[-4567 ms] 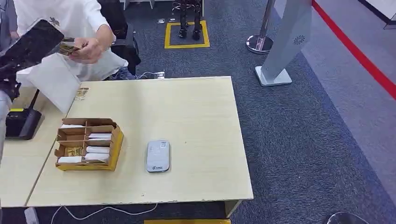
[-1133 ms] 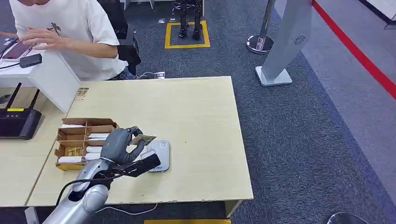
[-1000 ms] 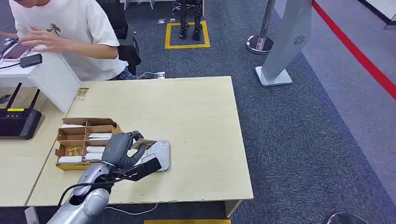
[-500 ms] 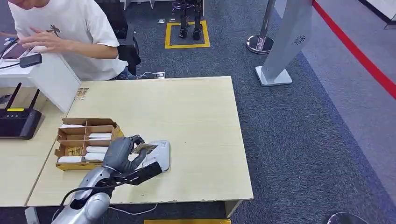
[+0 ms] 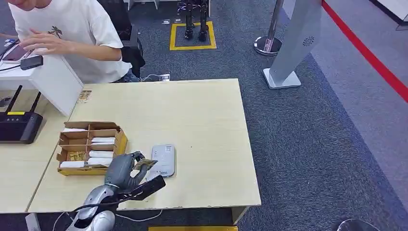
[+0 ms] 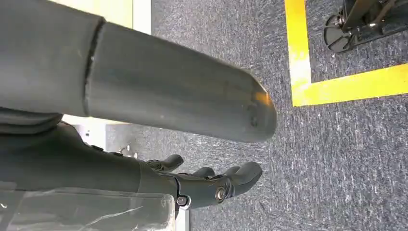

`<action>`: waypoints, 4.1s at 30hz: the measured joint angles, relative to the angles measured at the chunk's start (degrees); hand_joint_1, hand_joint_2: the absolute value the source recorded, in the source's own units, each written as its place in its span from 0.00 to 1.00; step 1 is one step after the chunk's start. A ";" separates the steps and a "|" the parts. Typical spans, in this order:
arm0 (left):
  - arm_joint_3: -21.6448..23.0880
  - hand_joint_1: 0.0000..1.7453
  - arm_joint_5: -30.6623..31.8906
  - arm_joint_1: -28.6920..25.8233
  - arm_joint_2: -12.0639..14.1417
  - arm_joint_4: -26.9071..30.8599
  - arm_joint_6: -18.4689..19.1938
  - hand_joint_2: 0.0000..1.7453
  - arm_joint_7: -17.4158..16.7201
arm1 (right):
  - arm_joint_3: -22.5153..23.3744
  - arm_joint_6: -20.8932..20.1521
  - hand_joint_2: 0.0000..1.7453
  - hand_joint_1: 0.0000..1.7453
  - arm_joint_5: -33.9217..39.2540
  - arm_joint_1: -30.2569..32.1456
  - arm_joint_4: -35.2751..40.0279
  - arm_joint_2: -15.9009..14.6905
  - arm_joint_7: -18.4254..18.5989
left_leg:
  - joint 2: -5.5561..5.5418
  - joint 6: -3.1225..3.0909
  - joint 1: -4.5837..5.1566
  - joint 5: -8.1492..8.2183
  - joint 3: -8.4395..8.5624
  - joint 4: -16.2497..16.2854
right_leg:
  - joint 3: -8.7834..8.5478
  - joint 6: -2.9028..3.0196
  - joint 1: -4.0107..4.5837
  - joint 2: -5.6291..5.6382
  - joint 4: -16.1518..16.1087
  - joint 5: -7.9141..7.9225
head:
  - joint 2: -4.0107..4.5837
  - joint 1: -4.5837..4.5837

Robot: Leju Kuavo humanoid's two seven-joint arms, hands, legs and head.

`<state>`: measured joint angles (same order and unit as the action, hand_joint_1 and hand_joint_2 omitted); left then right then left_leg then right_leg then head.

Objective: Pass the card to the sensor for recognition and then transmit it.

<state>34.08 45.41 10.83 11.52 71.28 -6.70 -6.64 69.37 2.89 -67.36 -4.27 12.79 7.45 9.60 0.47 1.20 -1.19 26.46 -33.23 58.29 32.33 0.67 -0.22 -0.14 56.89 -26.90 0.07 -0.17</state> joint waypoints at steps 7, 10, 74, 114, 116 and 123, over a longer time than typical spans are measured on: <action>-5.36 1.00 5.26 -0.23 -1.60 -5.67 -5.72 1.00 -1.82 | -0.11 0.00 0.00 0.00 -1.05 -0.05 0.02 -0.02 0.00 | -0.01 0.00 0.00 -0.01 0.01 0.00 | 0.00 0.00 0.00 -0.02 0.00 0.00 | 0.00 0.02; -6.91 1.00 6.61 0.34 -2.32 -7.57 -5.87 1.00 -1.86 | -0.37 -0.11 0.00 0.00 -1.11 -0.11 0.00 -0.02 -0.04 | -0.02 -0.01 0.00 -0.01 0.00 0.00 | -0.01 0.00 0.00 -0.05 0.00 0.00 | 0.00 0.00; -4.75 1.00 -2.94 10.93 -18.49 -24.86 -7.11 1.00 7.12 | -3.43 -0.85 0.00 0.00 -3.26 -0.73 -0.02 -0.02 -0.07 | -0.11 -0.13 0.01 -0.08 -0.09 0.02 | 0.03 0.00 -0.01 -0.18 -0.01 0.04 | 0.00 -0.02; -4.75 1.00 -2.20 12.32 -18.75 -26.69 -6.44 1.00 5.57 | -4.35 -0.98 0.00 0.00 -3.93 -0.74 -0.02 -0.02 0.50 | -0.12 -0.13 0.01 -0.08 -0.09 0.02 | 0.03 0.01 0.00 -0.18 -0.01 0.04 | 0.00 -0.02; -4.75 1.00 -2.05 12.32 -18.71 -26.65 -6.33 1.00 5.46 | -4.35 -0.98 0.00 0.00 -3.87 -0.75 -0.02 -0.02 0.50 | -0.12 -0.13 0.01 -0.08 -0.09 0.01 | 0.03 0.01 0.00 -0.18 -0.01 0.04 | 0.00 -0.02; -4.61 1.00 1.64 11.00 -17.58 -23.42 -5.17 1.00 2.33 | -4.33 -0.90 0.00 0.00 -2.86 -0.71 -0.02 -0.02 0.68 | -0.12 -0.13 0.01 -0.08 -0.09 0.01 | 0.03 0.01 0.00 -0.18 -0.01 0.04 | 0.00 -0.02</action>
<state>29.46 47.05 21.83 -6.06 47.86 -11.87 -4.30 65.05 1.99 -70.23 -4.98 12.76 7.43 10.27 0.35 1.08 -1.18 26.38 -33.33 58.30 32.36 0.67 -0.22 -0.32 56.88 -26.86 0.07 -0.20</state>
